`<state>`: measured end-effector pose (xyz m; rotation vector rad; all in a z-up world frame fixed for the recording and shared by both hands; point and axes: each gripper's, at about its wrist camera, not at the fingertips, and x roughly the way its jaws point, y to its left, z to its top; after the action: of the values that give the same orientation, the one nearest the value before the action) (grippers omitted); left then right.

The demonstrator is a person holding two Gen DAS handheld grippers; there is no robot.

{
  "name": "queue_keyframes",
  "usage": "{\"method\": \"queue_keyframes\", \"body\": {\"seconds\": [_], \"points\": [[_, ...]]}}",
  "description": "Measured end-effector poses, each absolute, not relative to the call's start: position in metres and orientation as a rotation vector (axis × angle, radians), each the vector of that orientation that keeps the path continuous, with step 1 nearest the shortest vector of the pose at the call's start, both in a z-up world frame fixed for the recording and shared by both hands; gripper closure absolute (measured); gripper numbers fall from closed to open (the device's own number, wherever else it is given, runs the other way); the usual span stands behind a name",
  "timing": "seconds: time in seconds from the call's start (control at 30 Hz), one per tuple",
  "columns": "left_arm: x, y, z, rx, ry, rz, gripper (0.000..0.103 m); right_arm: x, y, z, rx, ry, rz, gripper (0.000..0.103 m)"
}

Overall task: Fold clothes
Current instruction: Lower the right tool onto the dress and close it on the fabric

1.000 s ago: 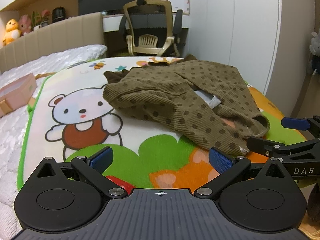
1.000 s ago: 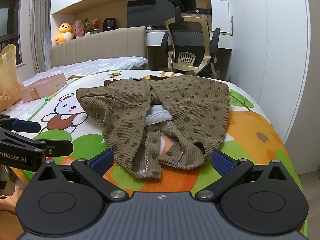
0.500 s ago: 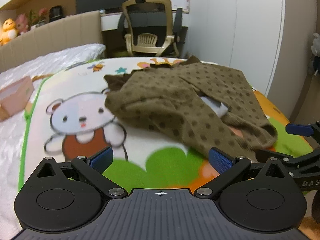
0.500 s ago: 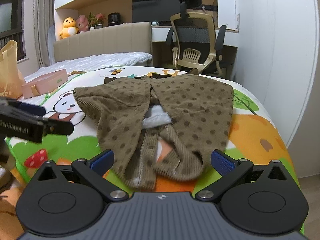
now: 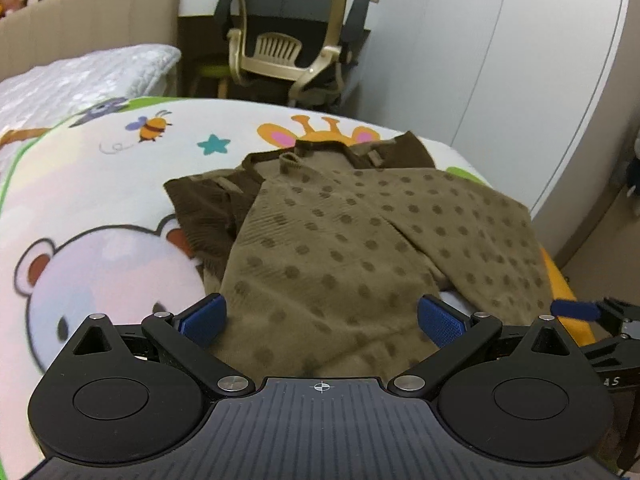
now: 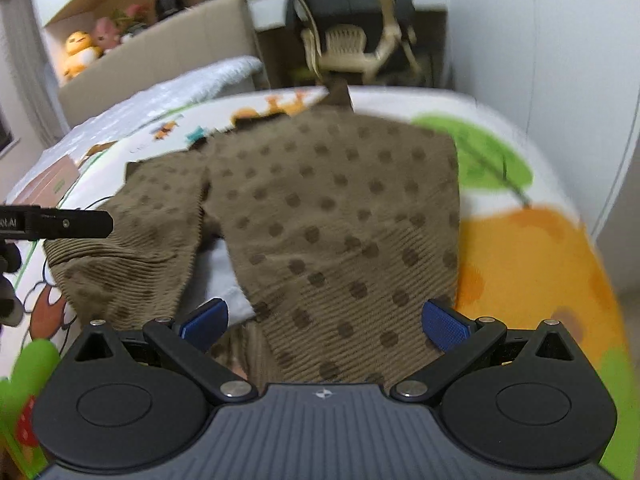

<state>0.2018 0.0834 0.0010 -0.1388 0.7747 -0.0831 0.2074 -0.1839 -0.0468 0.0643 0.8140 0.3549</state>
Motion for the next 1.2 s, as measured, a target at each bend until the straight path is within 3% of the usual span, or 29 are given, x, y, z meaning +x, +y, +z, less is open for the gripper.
{"method": "queue_keyframes", "body": {"seconds": [0.3,0.83,1.07,1.2], "points": [[0.224,0.101,-0.032,-0.208,0.853,-0.080,0.000,0.212,-0.162,-0.053,-0.071,0.858,0.296,0.000],[0.222,0.103,-0.042,-0.220,0.858,-0.094,0.000,0.213,-0.157,-0.055,-0.100,0.847,0.280,0.000],[0.213,0.100,-0.034,-0.211,0.827,-0.099,0.000,0.195,-0.184,-0.045,-0.004,0.674,0.363,0.000],[0.195,0.093,-0.016,-0.158,0.718,-0.137,0.000,0.200,-0.184,-0.024,-0.116,0.520,0.379,0.000]]}}
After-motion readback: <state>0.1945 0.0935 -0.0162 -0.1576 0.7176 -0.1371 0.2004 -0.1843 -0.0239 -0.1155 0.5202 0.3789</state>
